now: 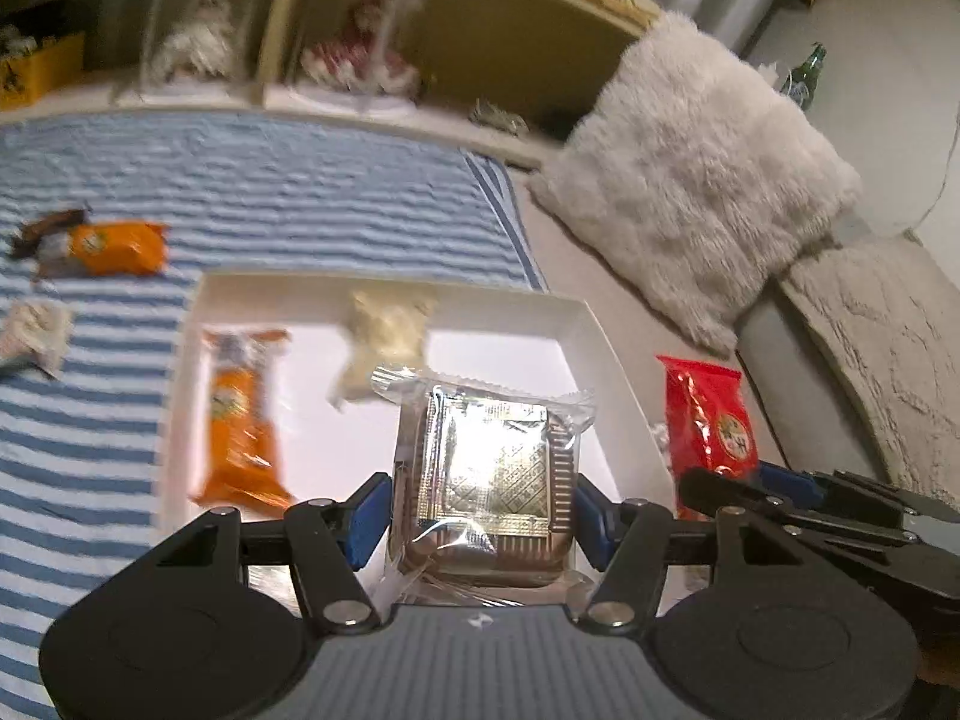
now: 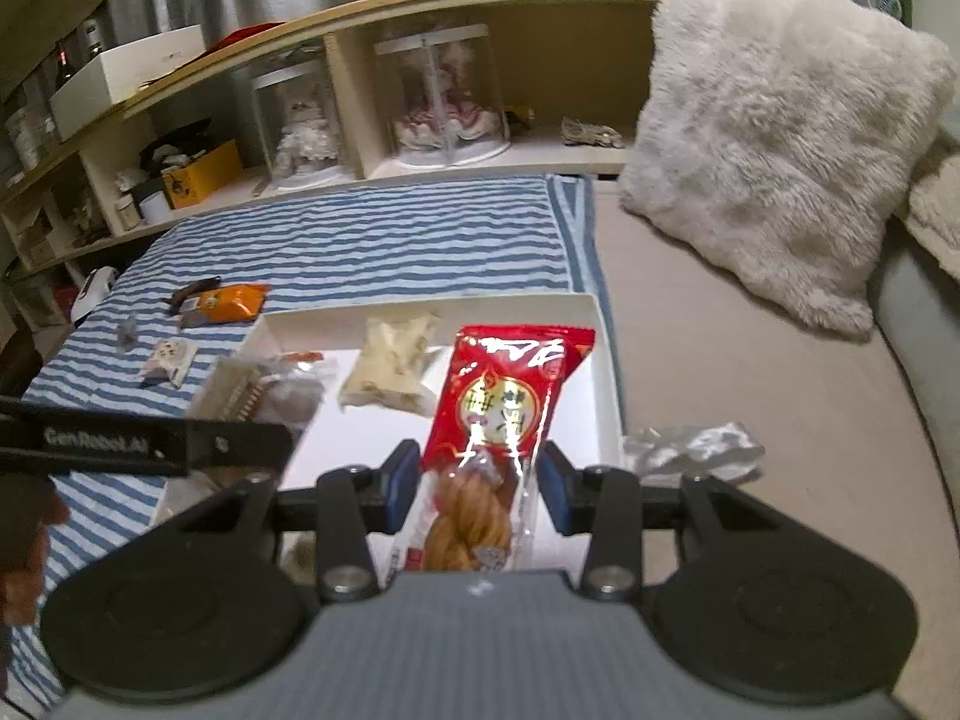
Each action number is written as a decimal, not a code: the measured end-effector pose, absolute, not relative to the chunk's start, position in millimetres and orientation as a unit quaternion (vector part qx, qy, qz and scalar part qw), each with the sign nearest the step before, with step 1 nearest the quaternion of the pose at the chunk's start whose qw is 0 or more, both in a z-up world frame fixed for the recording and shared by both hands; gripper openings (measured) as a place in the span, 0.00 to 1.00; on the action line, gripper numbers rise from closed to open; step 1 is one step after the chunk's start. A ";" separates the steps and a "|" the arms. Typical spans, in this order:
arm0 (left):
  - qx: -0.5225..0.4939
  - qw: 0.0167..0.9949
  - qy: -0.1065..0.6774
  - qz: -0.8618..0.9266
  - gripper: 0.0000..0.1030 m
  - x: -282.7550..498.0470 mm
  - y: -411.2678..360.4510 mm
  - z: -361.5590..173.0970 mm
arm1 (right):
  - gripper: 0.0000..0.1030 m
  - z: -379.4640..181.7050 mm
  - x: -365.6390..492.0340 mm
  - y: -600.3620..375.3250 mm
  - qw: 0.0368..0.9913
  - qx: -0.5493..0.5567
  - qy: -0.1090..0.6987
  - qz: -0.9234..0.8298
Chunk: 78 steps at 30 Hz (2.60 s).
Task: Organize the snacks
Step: 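Carry the gold cake over the white tray with the left tool while the right tool carries the red packet, then open the left tool to drop the gold cake in the tray while the right tool releases the red packet, then lift both tools out of the tray and move back over the snacks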
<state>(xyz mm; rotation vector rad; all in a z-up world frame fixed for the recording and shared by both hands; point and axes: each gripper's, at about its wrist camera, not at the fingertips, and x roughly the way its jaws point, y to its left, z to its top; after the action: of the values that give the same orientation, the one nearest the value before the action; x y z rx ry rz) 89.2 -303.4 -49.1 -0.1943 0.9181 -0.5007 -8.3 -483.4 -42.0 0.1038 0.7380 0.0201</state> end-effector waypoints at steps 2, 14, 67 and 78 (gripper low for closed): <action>-0.105 0.852 0.452 -0.243 0.61 91.8 -312.3 -58.6 | 0.47 -48.4 -5.7 -487.7 0.930 0.054 0.363 0.009; -0.193 0.792 0.534 -0.224 0.61 100.4 -337.3 -122.9 | 0.47 -81.5 18.3 -506.1 0.914 0.046 0.402 0.030; -0.042 0.854 0.453 -0.251 1.00 56.3 -251.9 -59.3 | 0.99 -44.7 -51.2 -492.1 0.915 0.067 0.397 -0.021; -0.047 0.873 0.431 -0.224 1.00 72.0 -189.1 -41.5 | 0.99 -31.9 -17.7 -447.4 0.924 0.059 0.377 0.006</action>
<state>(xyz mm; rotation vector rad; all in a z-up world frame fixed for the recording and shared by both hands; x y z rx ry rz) 72.0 -189.1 -41.5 -0.0973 0.8996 -0.4674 -17.7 -447.4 -31.9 0.1201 0.7740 0.0126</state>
